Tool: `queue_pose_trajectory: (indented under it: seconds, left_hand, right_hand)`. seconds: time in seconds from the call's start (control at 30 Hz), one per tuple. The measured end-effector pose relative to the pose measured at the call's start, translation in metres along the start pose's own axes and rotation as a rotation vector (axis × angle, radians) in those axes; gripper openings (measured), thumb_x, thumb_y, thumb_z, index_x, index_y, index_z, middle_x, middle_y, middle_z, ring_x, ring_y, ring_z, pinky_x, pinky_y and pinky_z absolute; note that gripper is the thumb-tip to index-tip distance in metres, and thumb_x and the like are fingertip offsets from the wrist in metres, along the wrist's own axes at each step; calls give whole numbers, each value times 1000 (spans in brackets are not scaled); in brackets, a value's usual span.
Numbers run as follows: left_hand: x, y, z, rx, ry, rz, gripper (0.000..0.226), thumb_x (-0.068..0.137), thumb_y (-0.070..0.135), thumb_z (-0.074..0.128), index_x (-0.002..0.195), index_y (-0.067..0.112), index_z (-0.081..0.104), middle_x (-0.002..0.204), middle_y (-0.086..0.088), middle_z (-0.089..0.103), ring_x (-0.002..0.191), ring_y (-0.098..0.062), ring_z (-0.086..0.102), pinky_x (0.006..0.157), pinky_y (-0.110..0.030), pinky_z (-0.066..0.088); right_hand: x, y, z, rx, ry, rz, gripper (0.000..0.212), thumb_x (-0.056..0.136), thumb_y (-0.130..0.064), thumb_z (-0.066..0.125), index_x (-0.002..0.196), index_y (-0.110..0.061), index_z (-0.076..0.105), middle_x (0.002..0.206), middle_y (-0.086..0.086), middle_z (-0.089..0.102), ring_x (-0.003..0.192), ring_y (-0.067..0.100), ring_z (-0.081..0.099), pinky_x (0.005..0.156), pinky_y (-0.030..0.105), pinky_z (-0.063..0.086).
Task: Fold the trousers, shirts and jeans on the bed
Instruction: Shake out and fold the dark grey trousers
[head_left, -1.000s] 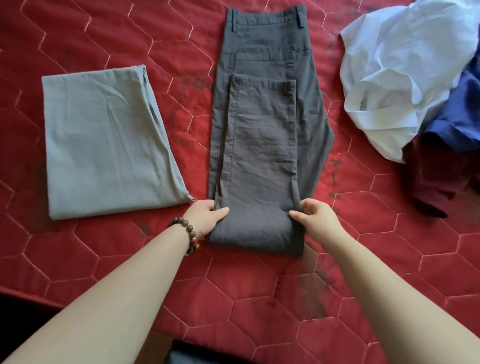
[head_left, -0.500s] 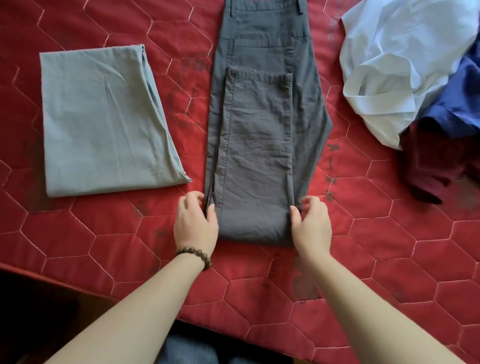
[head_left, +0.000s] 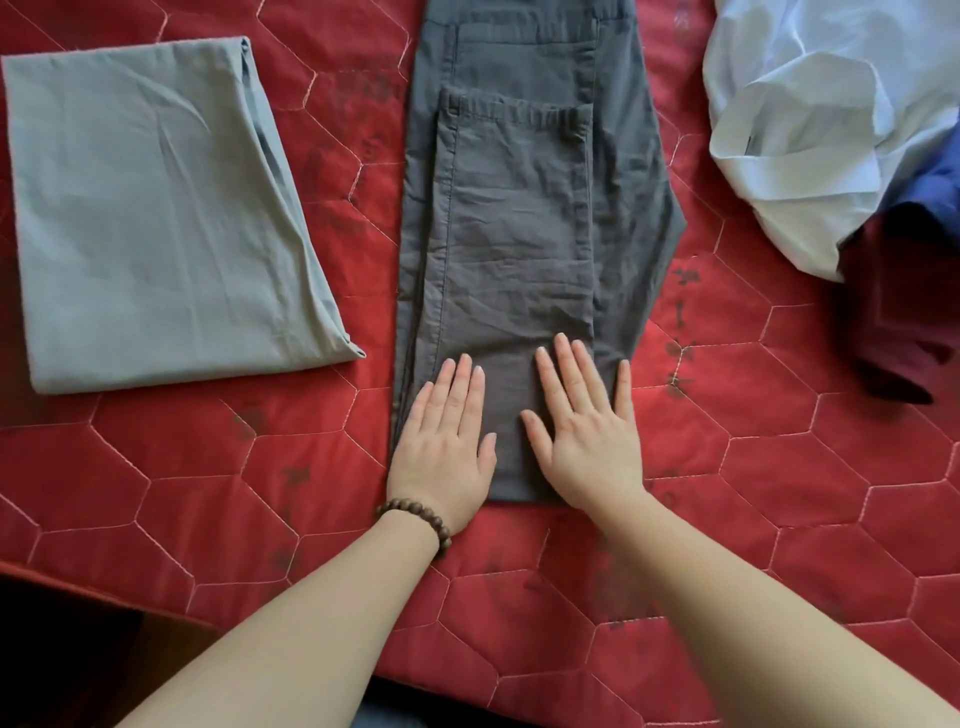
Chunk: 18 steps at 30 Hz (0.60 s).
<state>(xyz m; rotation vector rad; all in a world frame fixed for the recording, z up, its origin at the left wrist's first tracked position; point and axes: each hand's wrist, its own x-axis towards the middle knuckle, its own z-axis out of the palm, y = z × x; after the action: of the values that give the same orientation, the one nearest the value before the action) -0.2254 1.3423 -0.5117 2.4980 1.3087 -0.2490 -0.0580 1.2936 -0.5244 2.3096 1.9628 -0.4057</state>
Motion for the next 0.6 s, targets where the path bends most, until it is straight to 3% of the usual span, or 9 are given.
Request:
queue_pose_trajectory:
  seconds: [0.1,0.17,0.23,0.33,0.43,0.6]
  left_hand:
    - [2,8,-14,-49,0,-106,66,87,37,42,145,8,36,154,-9,30,143,-22,26,116,-42,22]
    - [12,14,-23,-49,35,-109,59,84,35,44,136,8,50,146,-12,44,137,-24,38,111,-44,28]
    - [35,15,-31,-26,80,-43,55,87,31,36,135,6,51,145,-12,45,136,-26,39,113,-44,29]
    - [81,7,-38,12,57,21,59,94,29,22,148,6,29,157,-11,23,146,-25,15,120,-42,11]
    - [113,-13,-34,82,8,6,63,98,39,21,152,9,5,160,-9,1,148,-22,-4,120,-41,-2]
    - [146,-33,-42,138,82,25,69,94,43,21,152,8,6,160,-10,2,148,-22,-2,120,-45,2]
  right_hand:
    - [2,6,-11,7,46,99,58,97,-43,31,150,-20,28,158,-3,22,148,20,12,117,57,4]
    - [10,4,-16,33,145,51,52,96,-30,39,145,-12,40,154,4,32,146,25,19,116,58,7]
    - [29,2,-22,83,217,-57,49,93,-16,48,140,-5,45,151,9,38,144,27,25,116,57,14]
    - [68,-4,-31,156,156,-176,52,93,-11,52,143,-4,41,152,12,34,144,27,26,117,52,19]
    - [103,4,-35,88,109,-161,54,96,-24,49,146,-8,35,155,8,30,145,24,24,118,52,14]
    - [147,21,-44,-5,150,63,59,100,-35,34,150,-7,22,159,8,17,148,21,9,118,52,-2]
